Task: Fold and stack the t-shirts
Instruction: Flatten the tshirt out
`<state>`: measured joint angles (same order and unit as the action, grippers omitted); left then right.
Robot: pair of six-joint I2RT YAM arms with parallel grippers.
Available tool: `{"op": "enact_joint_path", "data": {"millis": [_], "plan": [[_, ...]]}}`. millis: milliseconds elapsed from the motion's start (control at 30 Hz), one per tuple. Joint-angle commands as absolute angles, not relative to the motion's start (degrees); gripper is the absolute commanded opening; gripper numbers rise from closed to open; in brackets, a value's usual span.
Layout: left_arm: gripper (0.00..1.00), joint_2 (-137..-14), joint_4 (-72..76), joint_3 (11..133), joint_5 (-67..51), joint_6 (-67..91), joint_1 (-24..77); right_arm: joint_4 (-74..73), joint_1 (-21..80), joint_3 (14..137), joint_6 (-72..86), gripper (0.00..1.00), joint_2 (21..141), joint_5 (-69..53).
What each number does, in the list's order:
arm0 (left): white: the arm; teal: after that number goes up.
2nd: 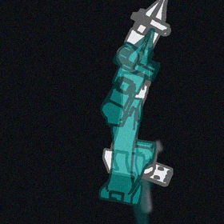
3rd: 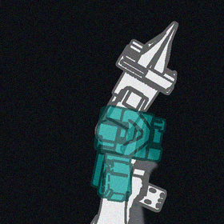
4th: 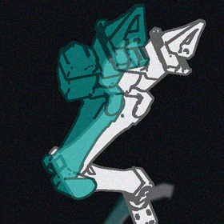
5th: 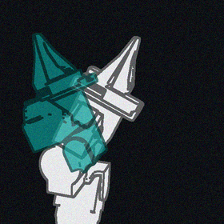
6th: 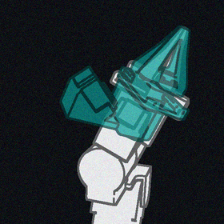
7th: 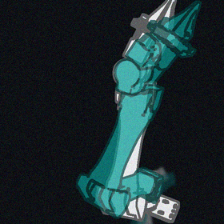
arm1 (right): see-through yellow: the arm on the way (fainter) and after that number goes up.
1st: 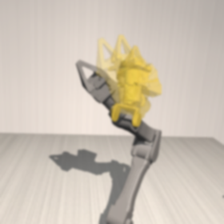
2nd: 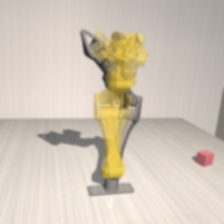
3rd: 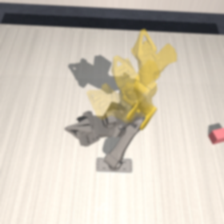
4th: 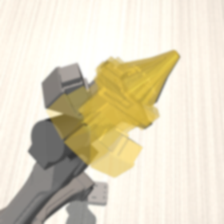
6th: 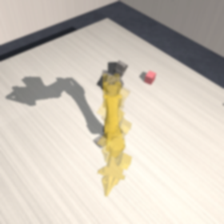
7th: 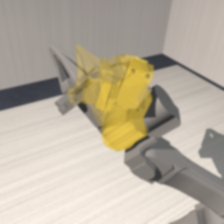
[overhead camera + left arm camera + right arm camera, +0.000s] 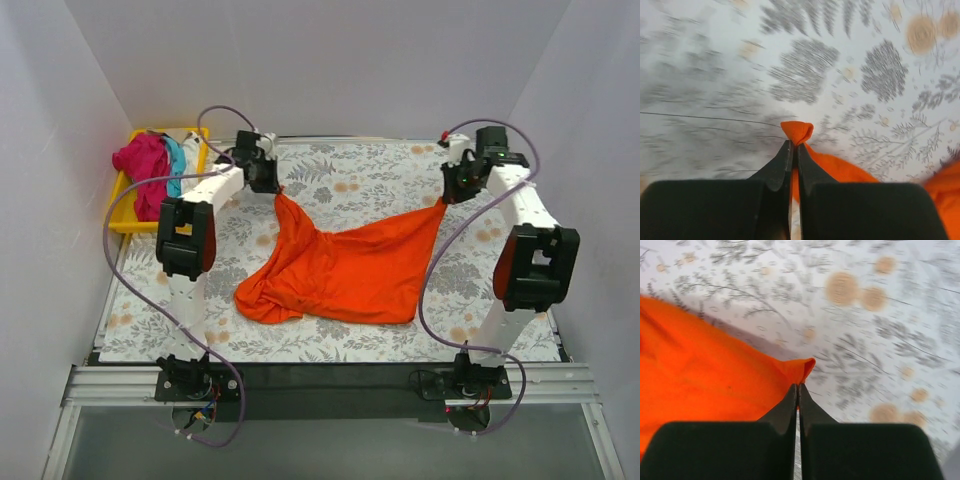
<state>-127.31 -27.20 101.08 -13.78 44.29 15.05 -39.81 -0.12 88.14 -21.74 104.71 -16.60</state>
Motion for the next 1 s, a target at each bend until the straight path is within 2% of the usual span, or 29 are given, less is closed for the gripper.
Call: {"op": "enact_joint_path", "data": {"millis": [0, 133, 233, 433, 533, 633, 667, 767, 967], "plan": [[0.00, -116.81, -26.89, 106.25, -19.14, 42.81, 9.06, -40.34, -4.47, 89.12, -24.78, 0.01, 100.21, -16.17], [0.00, -109.19, -27.77, 103.72, -27.84, 38.51, 5.54, -41.83, -7.12, 87.72, -26.98, 0.01, 97.83, -17.58], [0.00, -99.46, -29.52, 92.67, -35.74, 29.74, 4.75, -42.10, -7.56, 82.63, -29.78, 0.01, 95.63, -17.23], [0.00, -83.78, -40.41, 63.14, -38.76, 2.54, 4.66, -42.45, -7.73, 70.08, -35.58, 0.01, 91.59, -16.88], [0.00, -74.38, -37.46, 47.15, -34.91, -3.85, 4.75, -42.71, -7.73, 65.06, -37.26, 0.01, 90.44, -16.44], [0.27, -69.00, -37.00, 41.76, -32.43, -5.09, 4.66, -43.59, -7.73, 63.28, -38.58, 0.01, 90.53, -16.87], [0.41, -68.73, -38.74, 41.84, -32.78, -5.62, 4.66, -44.64, -7.73, 62.93, -38.84, 0.01, 90.88, -17.22], [0.50, -69.34, -41.22, 45.51, -35.32, -3.53, 4.66, -45.70, -7.65, 62.49, -39.20, 0.01, 91.40, -18.10], [0.54, -77.33, -39.99, 55.09, -39.64, 5.53, 5.53, -46.40, -7.65, 63.02, -38.76, 0.01, 92.11, -19.77]]}}
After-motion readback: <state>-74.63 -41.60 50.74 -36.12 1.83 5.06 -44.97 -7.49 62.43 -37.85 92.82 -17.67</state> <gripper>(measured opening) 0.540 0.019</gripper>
